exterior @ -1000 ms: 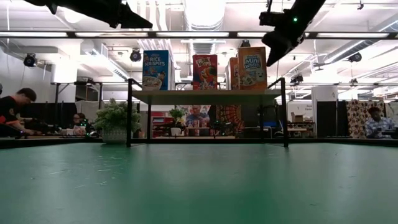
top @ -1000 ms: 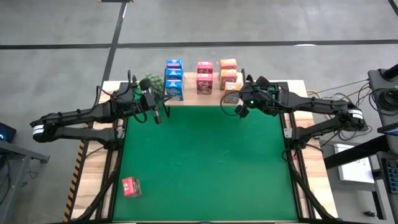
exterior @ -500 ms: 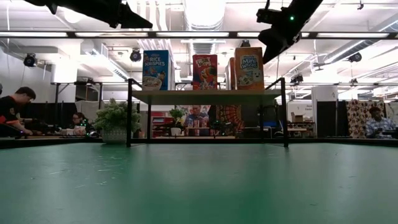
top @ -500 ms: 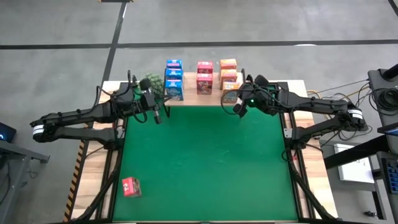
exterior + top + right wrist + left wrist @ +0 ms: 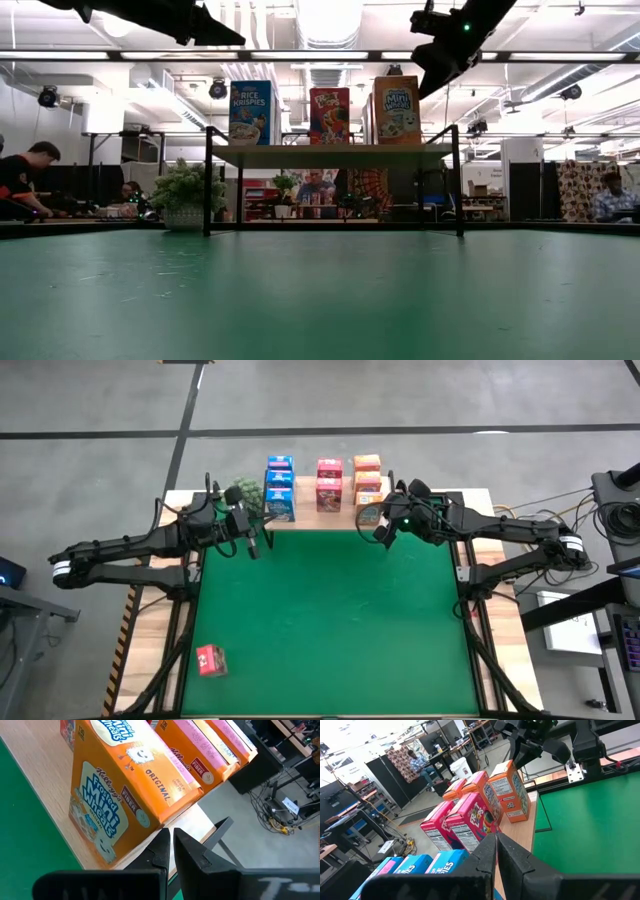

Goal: Stack cereal on shelf
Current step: Put the orange cereal box on the shelf aligned with the other orange cereal boxes, then put the red cereal box on the shelf aligned with the other red cereal boxes

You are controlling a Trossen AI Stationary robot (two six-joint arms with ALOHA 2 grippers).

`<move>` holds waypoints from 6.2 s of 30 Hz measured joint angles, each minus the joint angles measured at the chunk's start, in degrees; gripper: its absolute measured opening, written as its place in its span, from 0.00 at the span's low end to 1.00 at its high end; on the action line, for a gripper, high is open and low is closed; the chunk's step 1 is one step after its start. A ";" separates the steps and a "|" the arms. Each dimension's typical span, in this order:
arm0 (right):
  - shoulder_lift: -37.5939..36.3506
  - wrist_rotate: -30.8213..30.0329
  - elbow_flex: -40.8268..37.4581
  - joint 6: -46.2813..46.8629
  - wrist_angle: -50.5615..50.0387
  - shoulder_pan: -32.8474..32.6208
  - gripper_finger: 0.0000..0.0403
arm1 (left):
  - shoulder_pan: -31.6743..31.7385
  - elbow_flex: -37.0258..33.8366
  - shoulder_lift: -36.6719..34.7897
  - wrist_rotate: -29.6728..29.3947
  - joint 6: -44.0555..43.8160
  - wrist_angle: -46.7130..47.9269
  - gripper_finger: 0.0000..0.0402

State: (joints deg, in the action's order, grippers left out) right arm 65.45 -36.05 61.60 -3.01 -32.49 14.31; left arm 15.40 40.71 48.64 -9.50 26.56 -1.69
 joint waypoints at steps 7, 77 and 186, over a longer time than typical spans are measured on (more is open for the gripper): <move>0.00 0.00 0.00 -0.02 0.00 0.00 0.03 | 0.02 0.00 0.00 0.00 -0.02 0.00 0.00; -5.65 -0.14 0.76 -4.12 1.59 -4.87 0.03 | -0.06 -0.01 0.00 -0.39 -7.20 0.50 0.00; -13.49 17.07 -21.66 -32.93 43.29 -11.91 0.03 | -66.03 32.63 38.36 16.95 -166.65 80.71 0.63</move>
State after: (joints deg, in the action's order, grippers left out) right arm 51.96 -18.98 39.94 -35.94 10.80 2.39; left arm -50.63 73.34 87.00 7.45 -140.09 79.02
